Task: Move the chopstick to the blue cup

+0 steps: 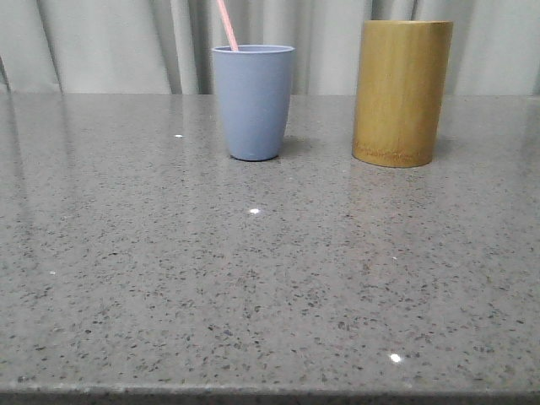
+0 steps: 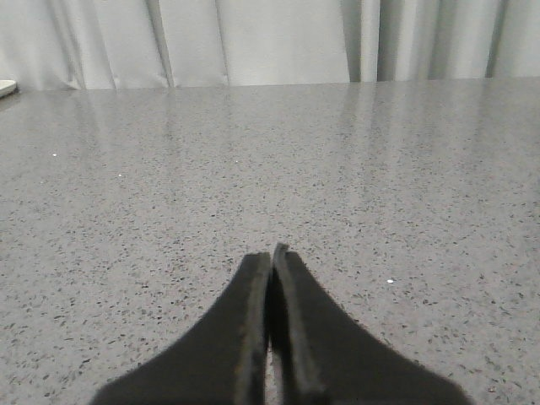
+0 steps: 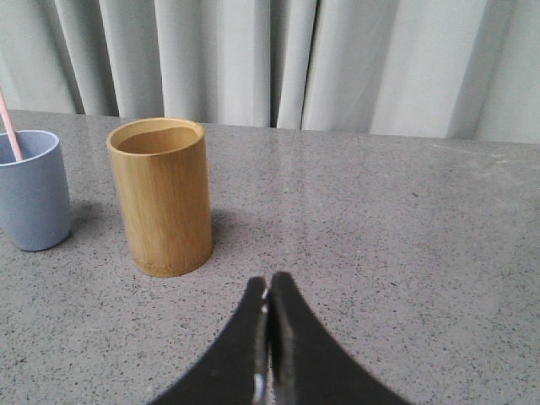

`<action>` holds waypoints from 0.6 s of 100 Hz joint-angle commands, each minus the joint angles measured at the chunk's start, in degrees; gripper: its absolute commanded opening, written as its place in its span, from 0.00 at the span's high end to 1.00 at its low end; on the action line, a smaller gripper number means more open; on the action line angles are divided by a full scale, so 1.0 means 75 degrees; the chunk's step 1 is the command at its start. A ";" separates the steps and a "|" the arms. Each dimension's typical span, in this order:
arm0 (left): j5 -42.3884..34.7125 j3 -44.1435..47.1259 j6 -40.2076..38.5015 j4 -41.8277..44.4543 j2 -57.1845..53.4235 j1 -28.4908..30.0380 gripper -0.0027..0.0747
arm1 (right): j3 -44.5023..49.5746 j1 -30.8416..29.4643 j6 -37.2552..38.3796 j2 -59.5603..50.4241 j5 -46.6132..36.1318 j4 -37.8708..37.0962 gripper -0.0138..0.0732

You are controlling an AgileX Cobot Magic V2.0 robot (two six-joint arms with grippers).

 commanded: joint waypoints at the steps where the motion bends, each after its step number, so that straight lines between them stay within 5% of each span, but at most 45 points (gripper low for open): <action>1: -0.0642 0.0054 -0.0063 -0.0064 -0.0270 0.0016 0.99 | -0.0190 -0.0060 -0.0016 0.0074 -0.0615 -0.0130 0.96; 36: -0.0642 0.0054 -0.0063 -0.0064 -0.0270 0.0016 0.99 | -0.0050 -0.0070 -0.0016 -0.0028 -0.0804 -0.0135 0.96; 60: -0.0642 0.0054 -0.0063 -0.0064 -0.0270 0.0016 0.99 | 0.1138 -0.0575 -0.0016 -0.0607 -0.1939 -0.0127 0.96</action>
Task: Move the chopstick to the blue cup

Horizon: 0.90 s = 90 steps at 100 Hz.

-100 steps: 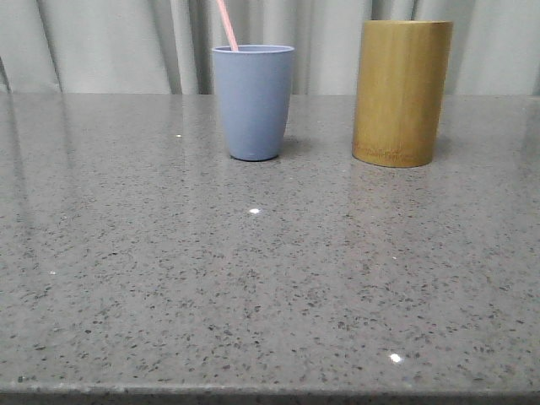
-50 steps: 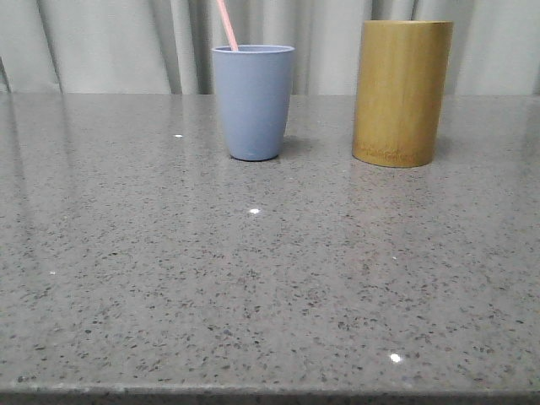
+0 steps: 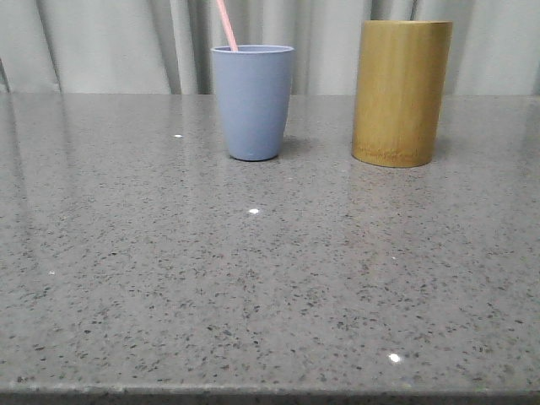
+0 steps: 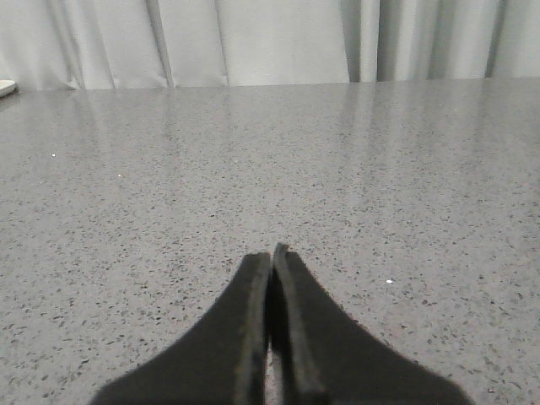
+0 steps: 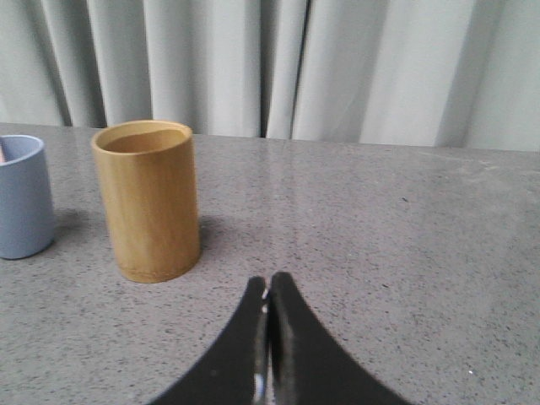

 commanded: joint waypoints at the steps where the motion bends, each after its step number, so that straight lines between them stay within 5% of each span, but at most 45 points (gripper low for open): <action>1: -0.0642 0.0054 -0.0063 -0.0064 -0.0270 0.0016 0.99 | 0.0261 -0.0225 -0.0016 -0.0162 -0.1130 -0.0127 0.96; 57: -0.0642 0.0054 -0.0063 -0.0064 -0.0270 0.0016 0.99 | 0.2842 -0.0848 -0.0007 -0.1544 -0.2191 0.0114 0.96; 90: -0.0642 0.0054 -0.0063 -0.0064 -0.0270 0.0016 0.99 | 0.2843 -0.0848 0.0003 -0.1565 -0.2127 0.0143 0.96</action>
